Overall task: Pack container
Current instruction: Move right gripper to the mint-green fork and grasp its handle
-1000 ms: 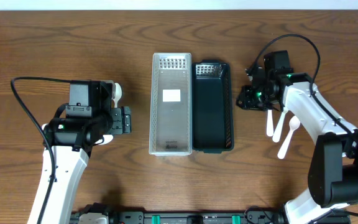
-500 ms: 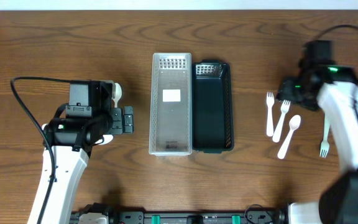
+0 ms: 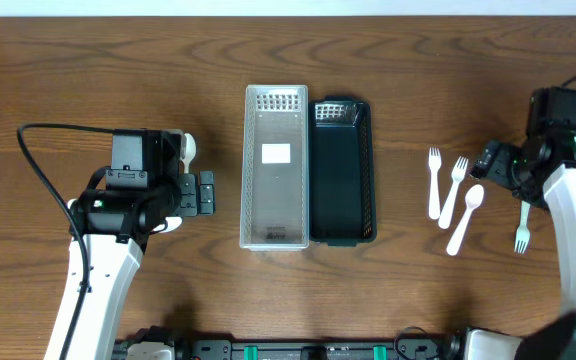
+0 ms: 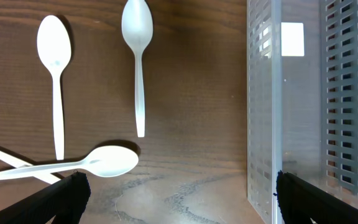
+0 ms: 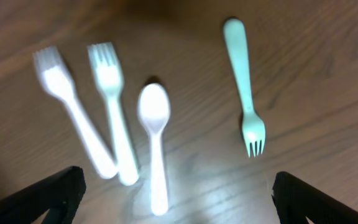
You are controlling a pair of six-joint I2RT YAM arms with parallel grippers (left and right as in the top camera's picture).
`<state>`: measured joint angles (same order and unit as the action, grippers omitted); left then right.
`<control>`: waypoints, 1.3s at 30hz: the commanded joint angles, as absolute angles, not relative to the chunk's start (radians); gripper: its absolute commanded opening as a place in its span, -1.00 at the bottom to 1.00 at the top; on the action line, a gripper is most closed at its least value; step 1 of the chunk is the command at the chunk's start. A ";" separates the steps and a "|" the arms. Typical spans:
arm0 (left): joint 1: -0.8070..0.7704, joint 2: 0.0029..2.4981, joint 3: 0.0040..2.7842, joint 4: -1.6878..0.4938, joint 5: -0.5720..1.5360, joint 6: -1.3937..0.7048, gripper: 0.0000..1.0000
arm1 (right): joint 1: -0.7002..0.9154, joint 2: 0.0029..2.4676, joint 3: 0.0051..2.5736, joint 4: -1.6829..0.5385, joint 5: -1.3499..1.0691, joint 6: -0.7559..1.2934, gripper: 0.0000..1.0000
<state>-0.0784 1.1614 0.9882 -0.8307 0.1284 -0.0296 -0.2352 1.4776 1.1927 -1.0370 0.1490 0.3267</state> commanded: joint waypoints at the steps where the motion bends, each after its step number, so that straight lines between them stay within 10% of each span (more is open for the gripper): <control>1: -0.073 1.161 1.006 -0.833 0.131 -0.032 0.96 | -0.329 1.527 1.168 -1.009 0.101 0.253 0.98; 39: -0.073 1.161 1.006 -0.832 0.131 -0.032 0.96 | -0.553 1.818 0.895 -0.700 0.011 0.107 0.91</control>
